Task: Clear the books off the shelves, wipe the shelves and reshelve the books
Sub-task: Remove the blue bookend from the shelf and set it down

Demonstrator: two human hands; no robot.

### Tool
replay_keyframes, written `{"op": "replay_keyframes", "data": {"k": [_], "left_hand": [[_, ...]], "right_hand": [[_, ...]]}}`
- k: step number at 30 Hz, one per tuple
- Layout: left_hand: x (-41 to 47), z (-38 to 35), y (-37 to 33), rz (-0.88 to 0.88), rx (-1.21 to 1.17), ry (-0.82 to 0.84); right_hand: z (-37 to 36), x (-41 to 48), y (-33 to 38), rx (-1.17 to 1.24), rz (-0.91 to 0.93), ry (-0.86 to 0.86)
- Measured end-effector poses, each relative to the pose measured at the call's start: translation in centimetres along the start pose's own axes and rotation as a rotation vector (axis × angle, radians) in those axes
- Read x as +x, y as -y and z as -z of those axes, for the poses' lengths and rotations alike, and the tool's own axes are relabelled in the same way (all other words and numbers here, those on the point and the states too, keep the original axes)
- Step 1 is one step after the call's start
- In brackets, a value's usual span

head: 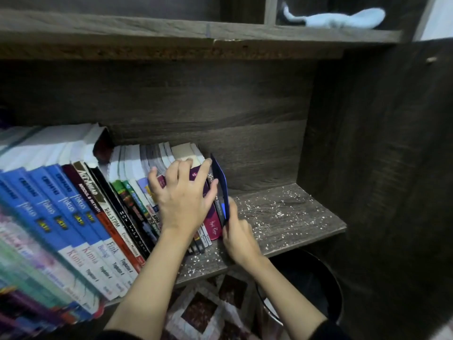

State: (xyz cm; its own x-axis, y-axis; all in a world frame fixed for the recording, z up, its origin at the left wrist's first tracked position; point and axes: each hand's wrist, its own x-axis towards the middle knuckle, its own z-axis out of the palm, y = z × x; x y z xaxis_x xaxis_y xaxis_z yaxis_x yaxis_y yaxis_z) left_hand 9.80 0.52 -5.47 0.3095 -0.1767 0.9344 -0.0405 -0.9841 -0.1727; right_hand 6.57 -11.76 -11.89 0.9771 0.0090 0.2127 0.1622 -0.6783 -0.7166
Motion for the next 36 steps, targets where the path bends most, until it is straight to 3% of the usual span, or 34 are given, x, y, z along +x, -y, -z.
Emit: {"op": "replay_keyframes", "data": {"k": [9,14,26,36], "left_hand": [[-0.1,-0.4,0.2,-0.032,0.007,-0.031],[-1.1,-1.1,0.7,-0.232,0.018,-0.077],[-4.6,-1.5,1.8,-0.699,0.119,0.172],[-3.9,-1.3,1.7,-0.663,-0.004,0.185]], "right_hand": [[0.4,0.2,0.1,-0.066,0.008,0.004],[-0.1,0.6,-1.3,-0.024,0.027,-0.021],[-0.6,0.6,-1.7,-0.069,0.003,-0.077],[-0.4,0.8,-1.9,-0.133,0.014,-0.172]]}}
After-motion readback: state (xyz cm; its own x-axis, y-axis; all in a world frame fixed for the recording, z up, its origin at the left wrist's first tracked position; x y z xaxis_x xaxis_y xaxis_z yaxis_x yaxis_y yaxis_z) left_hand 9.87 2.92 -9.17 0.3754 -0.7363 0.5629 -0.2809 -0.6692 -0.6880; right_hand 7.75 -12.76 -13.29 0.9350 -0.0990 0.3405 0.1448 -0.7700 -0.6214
